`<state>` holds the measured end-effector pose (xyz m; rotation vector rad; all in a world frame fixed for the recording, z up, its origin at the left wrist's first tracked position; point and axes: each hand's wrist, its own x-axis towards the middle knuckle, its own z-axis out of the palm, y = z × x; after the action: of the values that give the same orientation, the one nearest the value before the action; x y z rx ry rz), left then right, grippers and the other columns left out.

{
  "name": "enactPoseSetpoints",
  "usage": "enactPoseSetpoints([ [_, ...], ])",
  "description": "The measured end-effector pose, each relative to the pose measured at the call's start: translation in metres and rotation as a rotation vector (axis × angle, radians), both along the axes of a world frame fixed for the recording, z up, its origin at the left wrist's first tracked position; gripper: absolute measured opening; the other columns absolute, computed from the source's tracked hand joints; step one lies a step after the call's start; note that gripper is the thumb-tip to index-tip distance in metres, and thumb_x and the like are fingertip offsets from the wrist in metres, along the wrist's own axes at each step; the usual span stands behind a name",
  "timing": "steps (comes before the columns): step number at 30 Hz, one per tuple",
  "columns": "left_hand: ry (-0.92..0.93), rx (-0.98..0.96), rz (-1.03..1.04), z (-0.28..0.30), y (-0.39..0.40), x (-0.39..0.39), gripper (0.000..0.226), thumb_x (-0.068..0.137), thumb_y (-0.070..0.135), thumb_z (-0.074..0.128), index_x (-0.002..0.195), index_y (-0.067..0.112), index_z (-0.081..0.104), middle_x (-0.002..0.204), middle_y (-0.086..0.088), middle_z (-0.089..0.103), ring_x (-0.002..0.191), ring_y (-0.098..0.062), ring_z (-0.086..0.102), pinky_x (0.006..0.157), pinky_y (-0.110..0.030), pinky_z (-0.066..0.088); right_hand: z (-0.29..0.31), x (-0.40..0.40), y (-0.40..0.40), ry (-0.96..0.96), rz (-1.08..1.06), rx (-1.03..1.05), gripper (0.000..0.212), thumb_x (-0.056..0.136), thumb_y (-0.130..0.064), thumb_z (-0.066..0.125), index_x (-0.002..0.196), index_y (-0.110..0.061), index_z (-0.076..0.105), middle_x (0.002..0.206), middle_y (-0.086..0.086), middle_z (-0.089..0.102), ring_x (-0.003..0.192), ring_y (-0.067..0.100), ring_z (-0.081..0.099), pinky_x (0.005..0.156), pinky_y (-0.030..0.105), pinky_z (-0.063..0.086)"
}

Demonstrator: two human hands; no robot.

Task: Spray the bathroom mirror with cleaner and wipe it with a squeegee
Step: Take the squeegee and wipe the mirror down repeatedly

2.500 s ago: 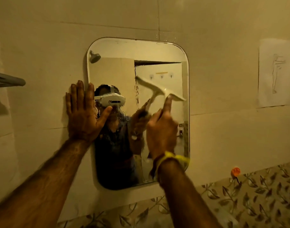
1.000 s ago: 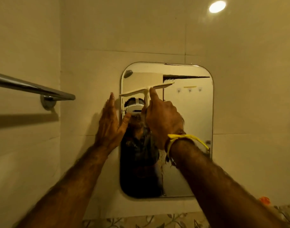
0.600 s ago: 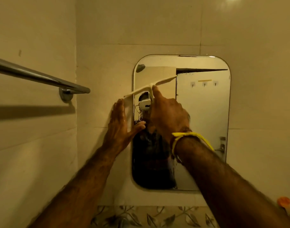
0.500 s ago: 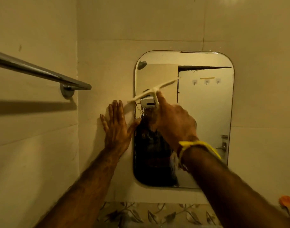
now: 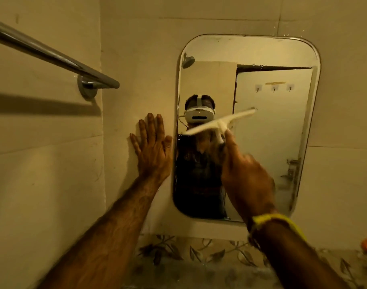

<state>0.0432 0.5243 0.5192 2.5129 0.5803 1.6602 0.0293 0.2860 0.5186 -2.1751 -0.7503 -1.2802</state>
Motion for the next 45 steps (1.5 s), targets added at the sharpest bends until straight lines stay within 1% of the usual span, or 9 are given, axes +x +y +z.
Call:
enactPoseSetpoints([
  [6,-0.072,-0.107,-0.041,0.003,-0.010,0.001,0.060,0.100,0.041,0.001,0.159,0.030,0.001,0.169,-0.001,-0.003,0.155,-0.028,-0.006,0.121,-0.063,0.001,0.030,0.007,0.009,-0.085,-0.060,0.141,0.053,0.103,-0.029,0.038,0.153,-0.032,0.020,0.055,-0.009,0.041,0.039,0.004,0.037,0.034,0.015,0.026],
  [9,-0.024,-0.102,0.021,0.003,-0.017,0.001,0.062,0.099,0.046,0.005,0.159,0.030,-0.002,0.169,-0.006,-0.006,0.154,-0.034,-0.006,0.117,-0.070,-0.001,0.055,0.011,0.016,-0.069,-0.064,0.189,0.056,0.100,-0.027,0.041,0.152,-0.033,0.022,0.056,-0.005,0.043,0.042,0.009,0.039,0.039,0.017,0.031],
  [14,-0.021,-0.142,-0.078,0.008,-0.020,0.004,0.075,0.093,0.071,0.003,0.158,0.034,-0.009,0.167,-0.007,-0.014,0.152,-0.038,-0.015,0.109,-0.069,-0.015,-0.022,-0.001,-0.009,0.006,-0.019,0.104,0.053,0.105,-0.028,0.038,0.154,-0.026,0.021,0.072,0.002,0.061,0.050,0.009,0.048,0.045,0.027,0.049],
  [20,-0.018,-0.111,0.087,-0.003,-0.033,0.018,0.077,0.096,0.072,0.013,0.159,0.030,0.001,0.167,-0.017,0.002,0.151,-0.048,0.001,0.110,-0.078,0.001,0.035,0.014,-0.009,-0.052,-0.061,0.291,0.054,0.098,-0.032,0.033,0.151,-0.031,0.026,0.063,-0.002,0.056,0.049,0.014,0.054,0.043,0.029,0.053],
  [23,-0.045,-0.135,0.104,0.000,-0.034,0.023,0.076,0.097,0.072,0.013,0.159,0.029,0.005,0.166,-0.018,0.009,0.150,-0.049,0.008,0.110,-0.079,0.007,0.039,0.018,-0.009,-0.025,-0.064,0.338,0.059,0.094,-0.038,0.025,0.153,-0.028,0.025,0.061,-0.004,0.053,0.049,0.013,0.053,0.045,0.026,0.051],
  [28,-0.057,-0.087,0.077,-0.005,-0.025,0.023,0.077,0.096,0.073,0.007,0.159,0.030,0.004,0.167,-0.018,0.007,0.151,-0.048,0.005,0.110,-0.078,0.003,-0.049,0.004,-0.019,0.021,0.004,0.263,0.055,0.101,-0.033,0.030,0.154,-0.022,0.024,0.057,-0.012,0.044,0.043,0.000,0.039,0.042,0.015,0.036],
  [34,-0.045,-0.062,0.093,-0.006,-0.031,0.022,0.084,0.094,0.078,0.014,0.159,0.026,0.004,0.165,-0.021,0.008,0.149,-0.051,0.008,0.109,-0.080,0.006,0.039,0.053,-0.049,0.034,-0.170,0.615,0.049,0.099,-0.024,0.041,0.149,-0.025,0.038,0.065,-0.020,0.044,0.045,-0.009,0.034,0.033,0.004,0.026],
  [41,-0.048,-0.054,0.080,-0.006,-0.030,0.021,0.081,0.095,0.075,0.008,0.159,0.026,0.000,0.165,-0.023,0.009,0.148,-0.053,0.009,0.107,-0.081,0.009,-0.032,0.020,-0.016,0.113,-0.132,0.551,0.054,0.102,-0.026,0.038,0.154,-0.023,0.025,0.056,-0.013,0.041,0.044,0.000,0.043,0.038,0.009,0.034],
  [45,-0.041,-0.029,0.073,-0.008,-0.025,0.018,0.075,0.099,0.069,0.013,0.159,0.025,0.001,0.164,-0.024,0.011,0.148,-0.054,0.011,0.106,-0.082,0.011,0.020,0.042,-0.031,0.118,-0.122,0.715,0.049,0.102,-0.021,0.041,0.150,-0.017,0.035,0.055,-0.018,0.036,0.040,-0.002,0.038,0.034,-0.001,0.031],
])
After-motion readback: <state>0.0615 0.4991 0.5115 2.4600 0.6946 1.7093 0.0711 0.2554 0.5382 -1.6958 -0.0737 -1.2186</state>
